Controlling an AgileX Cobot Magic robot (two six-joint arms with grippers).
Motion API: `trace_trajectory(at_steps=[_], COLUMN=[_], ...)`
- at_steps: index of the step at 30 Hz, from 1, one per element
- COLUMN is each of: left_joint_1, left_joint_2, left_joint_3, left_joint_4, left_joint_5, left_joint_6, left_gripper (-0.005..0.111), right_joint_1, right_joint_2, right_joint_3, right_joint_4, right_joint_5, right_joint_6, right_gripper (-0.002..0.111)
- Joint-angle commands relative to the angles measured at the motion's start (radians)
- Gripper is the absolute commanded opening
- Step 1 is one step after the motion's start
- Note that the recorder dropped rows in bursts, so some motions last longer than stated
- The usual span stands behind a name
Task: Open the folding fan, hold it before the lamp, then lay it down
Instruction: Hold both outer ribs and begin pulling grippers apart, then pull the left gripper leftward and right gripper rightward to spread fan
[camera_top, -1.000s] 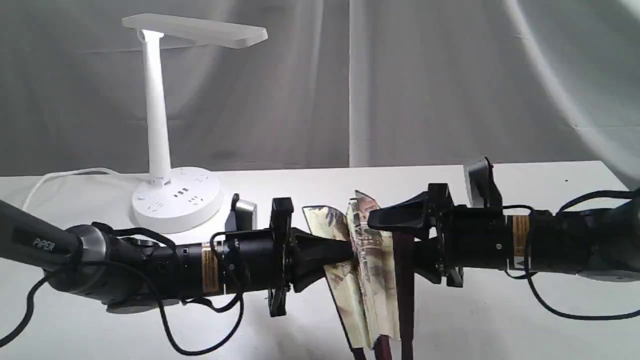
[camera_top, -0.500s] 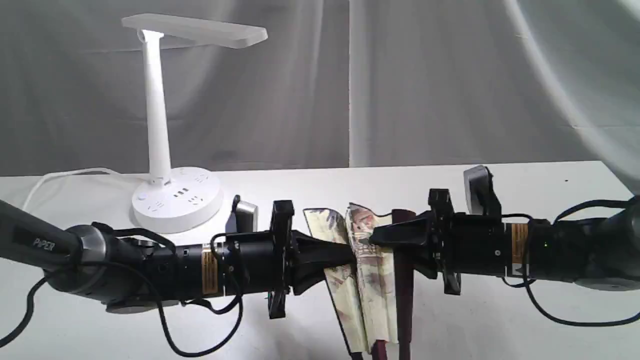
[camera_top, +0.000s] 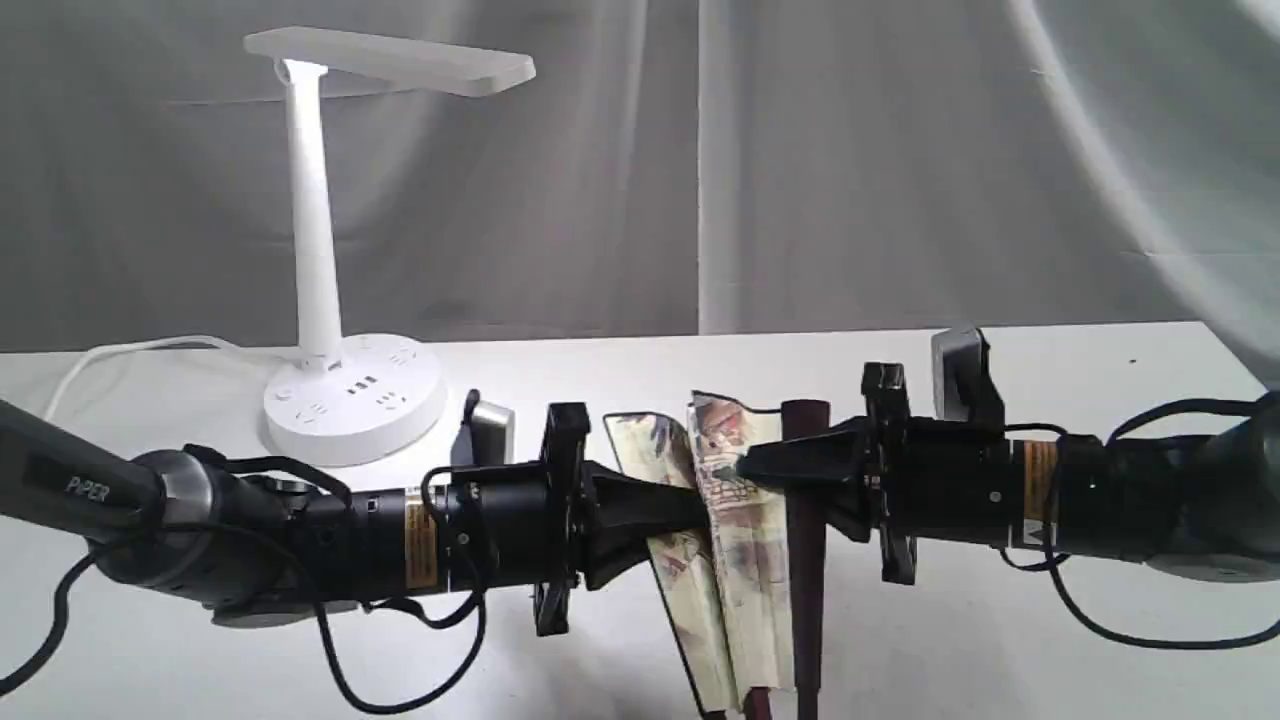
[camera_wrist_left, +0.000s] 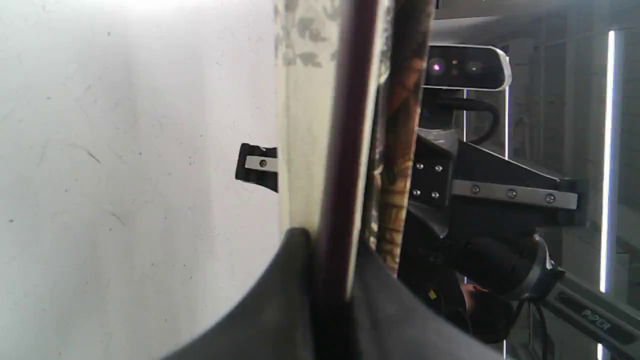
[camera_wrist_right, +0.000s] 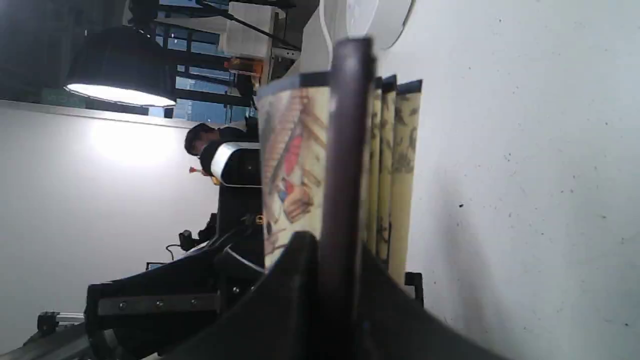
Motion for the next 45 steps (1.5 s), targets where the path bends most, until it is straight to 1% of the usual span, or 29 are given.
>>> trace_trajectory(at_steps=[1,4,12,19,26,30,36,42,45], left_joint_1=[0.000,0.000,0.000,0.008,0.058,0.069,0.086,0.120,0.148], left_joint_2=[-0.014,-0.014,-0.014,-0.014,-0.014,-0.014,-0.014,-0.014,-0.012], left_joint_3=[0.001,0.001,0.001,0.001,0.001,0.001,0.001,0.001,0.003], left_joint_4=[-0.068,-0.089,-0.167,-0.187,-0.187,-0.204,-0.328,-0.358,-0.344], left_joint_5=[-0.035,-0.035,-0.035,-0.035,-0.035,-0.035,-0.035,-0.035,-0.035], left_joint_6=[-0.019,-0.019,0.001,0.004,0.000,-0.036,-0.056,-0.059,-0.059], left_gripper=[0.000,0.000,0.000,0.000,0.000,0.000,0.000,0.000,0.000], right_joint_1=[-0.009,-0.013,-0.067,-0.067,-0.067,-0.067,-0.067,-0.067,-0.067], right_joint_2=[-0.003,-0.003,-0.003,-0.003,-0.003,-0.003,0.003,0.012,0.015], right_joint_3=[-0.004,-0.004,-0.004,-0.004,-0.004,-0.004,-0.007,-0.117,-0.133], right_joint_4=[-0.017,-0.007,0.000,0.000,0.029,0.075,0.176,0.120,0.151], right_joint_5=[0.010,0.010,0.010,0.010,0.010,0.010,0.010,0.032,0.049], right_joint_6=[-0.034,-0.034,-0.034,-0.036,-0.036,-0.015,0.053,0.138,0.138], right_gripper=[0.000,0.000,0.000,0.000,0.000,0.000,0.000,0.000,0.000])
